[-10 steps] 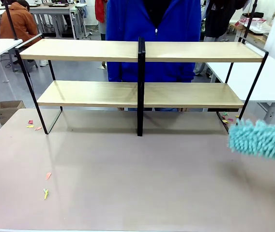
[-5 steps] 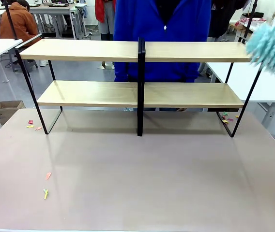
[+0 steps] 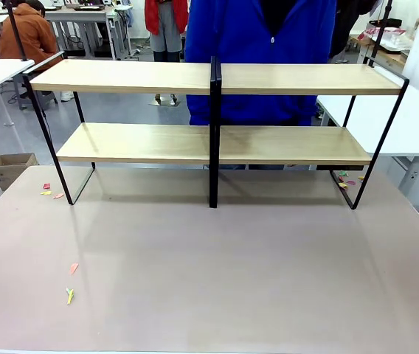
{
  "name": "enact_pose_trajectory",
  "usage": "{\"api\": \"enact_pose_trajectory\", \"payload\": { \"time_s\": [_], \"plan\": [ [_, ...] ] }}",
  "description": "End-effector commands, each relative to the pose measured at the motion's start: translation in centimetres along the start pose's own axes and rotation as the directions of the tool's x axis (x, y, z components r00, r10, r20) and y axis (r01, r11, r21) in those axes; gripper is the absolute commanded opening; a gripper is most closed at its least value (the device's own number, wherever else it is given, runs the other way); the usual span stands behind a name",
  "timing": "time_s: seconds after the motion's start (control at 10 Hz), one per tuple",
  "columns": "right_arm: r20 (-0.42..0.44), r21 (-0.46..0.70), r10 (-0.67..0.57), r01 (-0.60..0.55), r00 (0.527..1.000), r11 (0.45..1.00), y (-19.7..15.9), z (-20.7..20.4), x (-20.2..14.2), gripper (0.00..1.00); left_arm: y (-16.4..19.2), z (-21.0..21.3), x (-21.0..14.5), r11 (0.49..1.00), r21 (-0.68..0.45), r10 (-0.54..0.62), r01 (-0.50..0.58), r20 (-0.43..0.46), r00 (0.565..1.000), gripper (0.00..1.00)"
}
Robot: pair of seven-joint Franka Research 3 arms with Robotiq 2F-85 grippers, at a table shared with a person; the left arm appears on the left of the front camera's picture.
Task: Clean the shelves.
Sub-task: Clean another randomly selected level of the Shelf with the Duster, then place the Duster on the table.
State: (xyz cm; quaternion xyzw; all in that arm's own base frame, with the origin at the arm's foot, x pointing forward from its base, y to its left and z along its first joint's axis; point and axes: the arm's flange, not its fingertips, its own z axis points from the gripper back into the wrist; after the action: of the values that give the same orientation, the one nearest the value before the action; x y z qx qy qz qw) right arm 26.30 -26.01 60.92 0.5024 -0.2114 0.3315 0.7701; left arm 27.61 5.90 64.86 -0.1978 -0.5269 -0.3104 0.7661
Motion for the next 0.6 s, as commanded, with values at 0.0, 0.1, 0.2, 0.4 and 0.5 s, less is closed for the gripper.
{"api": "enact_pose_trajectory", "payload": {
  "time_s": [0.0, 0.1, 0.2, 0.4, 0.5],
  "plan": [
    [-0.052, -0.047, 0.028, -0.031, 0.998, 0.998, 0.86, -0.35, -0.34, 0.12, 0.03, -0.08, 0.03, 1.000, 0.000, 0.001, -0.001, 0.004, 1.000, 1.00],
    [-0.052, -0.047, 0.028, -0.031, 0.998, 0.998, 0.86, -0.35, -0.34, 0.12, 0.03, -0.08, 0.03, 1.000, 0.000, 0.001, -0.001, 0.004, 1.000, 1.00],
    [-0.052, -0.047, 0.028, -0.031, 0.998, 0.998, 0.86, -0.35, -0.34, 0.12, 0.03, -0.08, 0.03, 1.000, 0.000, 0.001, -0.001, 0.004, 1.000, 1.00],
    [-0.052, -0.047, 0.028, -0.031, 0.998, 0.998, 0.86, -0.35, -0.34, 0.12, 0.03, -0.08, 0.03, 1.000, 0.000, 0.001, -0.001, 0.004, 1.000, 1.00],
    [-0.052, -0.047, 0.028, -0.031, 0.998, 0.998, 0.86, -0.35, -0.34, 0.12, 0.03, -0.08, 0.03, 1.000, 0.000, 0.001, -0.001, 0.004, 1.000, 1.00]
  ]
}}
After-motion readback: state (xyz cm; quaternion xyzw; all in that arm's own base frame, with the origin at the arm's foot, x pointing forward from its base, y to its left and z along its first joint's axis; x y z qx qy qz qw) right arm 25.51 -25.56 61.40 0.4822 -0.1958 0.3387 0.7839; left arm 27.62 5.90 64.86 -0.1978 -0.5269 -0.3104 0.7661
